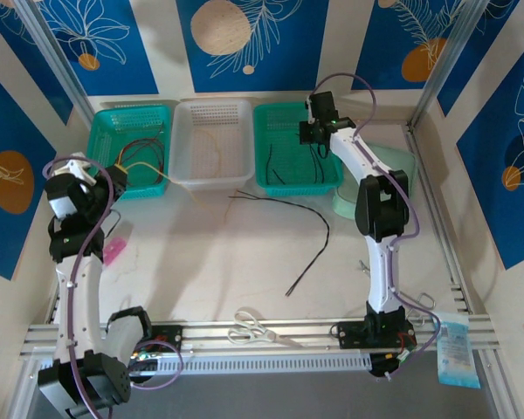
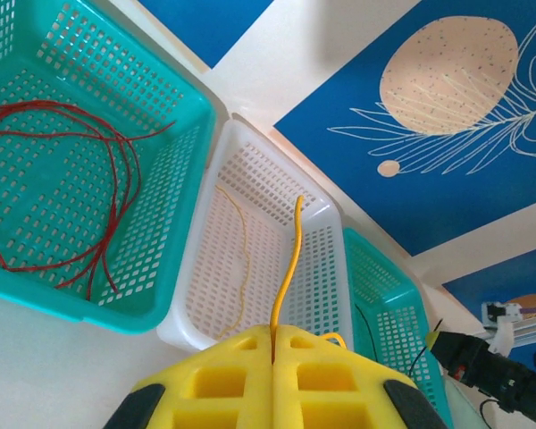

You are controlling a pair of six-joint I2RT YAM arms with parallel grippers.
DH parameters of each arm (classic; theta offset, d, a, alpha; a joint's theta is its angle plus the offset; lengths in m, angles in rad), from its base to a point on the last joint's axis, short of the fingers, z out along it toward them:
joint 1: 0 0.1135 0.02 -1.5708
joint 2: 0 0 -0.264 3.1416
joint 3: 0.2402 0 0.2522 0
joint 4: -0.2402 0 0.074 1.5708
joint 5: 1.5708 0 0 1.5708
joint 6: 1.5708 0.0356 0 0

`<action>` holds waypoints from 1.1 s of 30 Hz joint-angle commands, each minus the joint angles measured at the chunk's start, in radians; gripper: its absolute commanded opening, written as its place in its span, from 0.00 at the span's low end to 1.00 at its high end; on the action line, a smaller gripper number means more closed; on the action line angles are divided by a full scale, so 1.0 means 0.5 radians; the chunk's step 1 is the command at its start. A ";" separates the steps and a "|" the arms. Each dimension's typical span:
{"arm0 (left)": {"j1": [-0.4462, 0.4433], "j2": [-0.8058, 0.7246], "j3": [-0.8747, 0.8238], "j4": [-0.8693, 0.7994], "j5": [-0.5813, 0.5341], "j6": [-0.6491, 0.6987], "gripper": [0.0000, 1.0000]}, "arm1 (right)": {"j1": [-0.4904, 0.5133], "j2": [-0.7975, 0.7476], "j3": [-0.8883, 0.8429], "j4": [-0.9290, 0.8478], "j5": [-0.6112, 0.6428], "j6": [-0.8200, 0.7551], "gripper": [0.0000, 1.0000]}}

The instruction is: Untangle the cables

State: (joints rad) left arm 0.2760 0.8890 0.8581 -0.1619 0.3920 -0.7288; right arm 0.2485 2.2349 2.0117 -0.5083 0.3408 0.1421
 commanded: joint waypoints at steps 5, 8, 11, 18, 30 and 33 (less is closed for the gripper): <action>-0.027 -0.045 -0.026 -0.001 -0.002 -0.026 0.00 | -0.022 0.331 0.351 -0.521 -0.178 0.068 0.00; -0.038 -0.045 -0.006 -0.007 0.004 -0.030 0.00 | -0.023 0.454 0.497 -0.646 -0.206 0.044 0.08; -0.043 -0.045 0.028 -0.016 0.003 -0.011 0.00 | -0.032 0.462 0.563 -0.683 -0.200 0.060 0.42; -0.062 0.041 0.201 0.054 0.057 -0.096 0.00 | -0.065 0.067 0.467 -0.551 -0.201 0.049 0.80; -0.567 0.154 0.474 0.226 -0.322 -0.196 0.00 | -0.105 -0.542 0.091 -0.404 -0.313 0.025 0.87; -0.614 0.234 0.626 0.233 -0.341 -0.189 0.00 | -0.108 -0.741 -0.145 -0.284 -0.363 0.040 0.87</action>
State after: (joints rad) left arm -0.0143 0.9874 1.0958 -0.0956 0.2733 -0.8223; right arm 0.1955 1.9072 2.0197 -0.6827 0.2092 0.1612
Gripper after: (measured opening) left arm 0.052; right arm 0.873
